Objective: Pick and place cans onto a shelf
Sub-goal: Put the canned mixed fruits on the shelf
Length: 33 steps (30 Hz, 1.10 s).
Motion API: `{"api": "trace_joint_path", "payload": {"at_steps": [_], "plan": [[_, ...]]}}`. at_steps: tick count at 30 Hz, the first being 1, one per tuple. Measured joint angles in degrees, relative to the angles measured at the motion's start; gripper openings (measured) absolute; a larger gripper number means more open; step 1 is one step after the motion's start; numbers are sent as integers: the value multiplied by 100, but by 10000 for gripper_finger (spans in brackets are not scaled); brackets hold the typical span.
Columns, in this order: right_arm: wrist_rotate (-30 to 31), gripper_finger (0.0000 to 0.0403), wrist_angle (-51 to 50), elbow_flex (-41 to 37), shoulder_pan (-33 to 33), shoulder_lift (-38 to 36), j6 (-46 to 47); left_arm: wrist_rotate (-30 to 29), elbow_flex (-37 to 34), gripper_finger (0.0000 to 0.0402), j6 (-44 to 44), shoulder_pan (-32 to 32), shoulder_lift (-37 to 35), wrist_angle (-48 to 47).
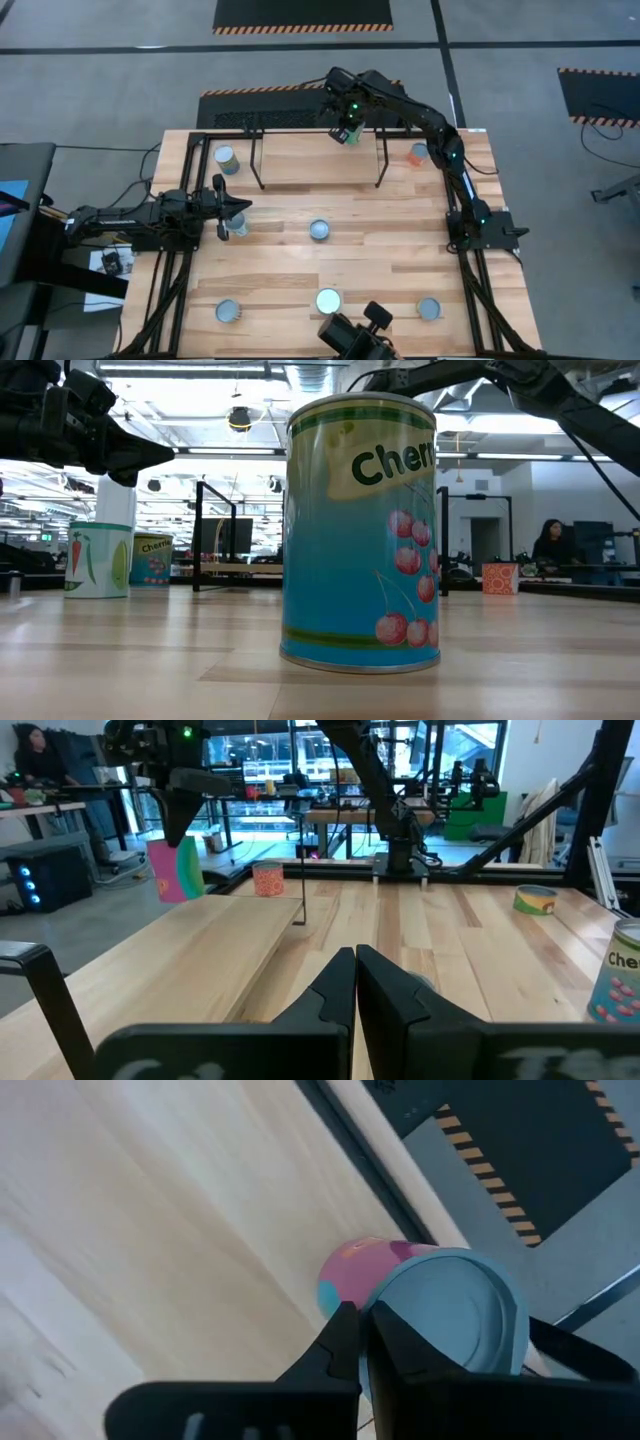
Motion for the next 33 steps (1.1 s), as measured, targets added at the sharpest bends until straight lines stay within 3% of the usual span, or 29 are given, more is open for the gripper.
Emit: {"api": "trace_joint_path", "payload": {"at_steps": [22, 33], "plan": [[81, 14, 36, -2, -44, 0, -1, 13, -1, 4, -2, 0, 0, -1], [-330, 11, 411, -2, -18, 0, 210, 22, -1, 4, -4, 0, -1, -3]]}}
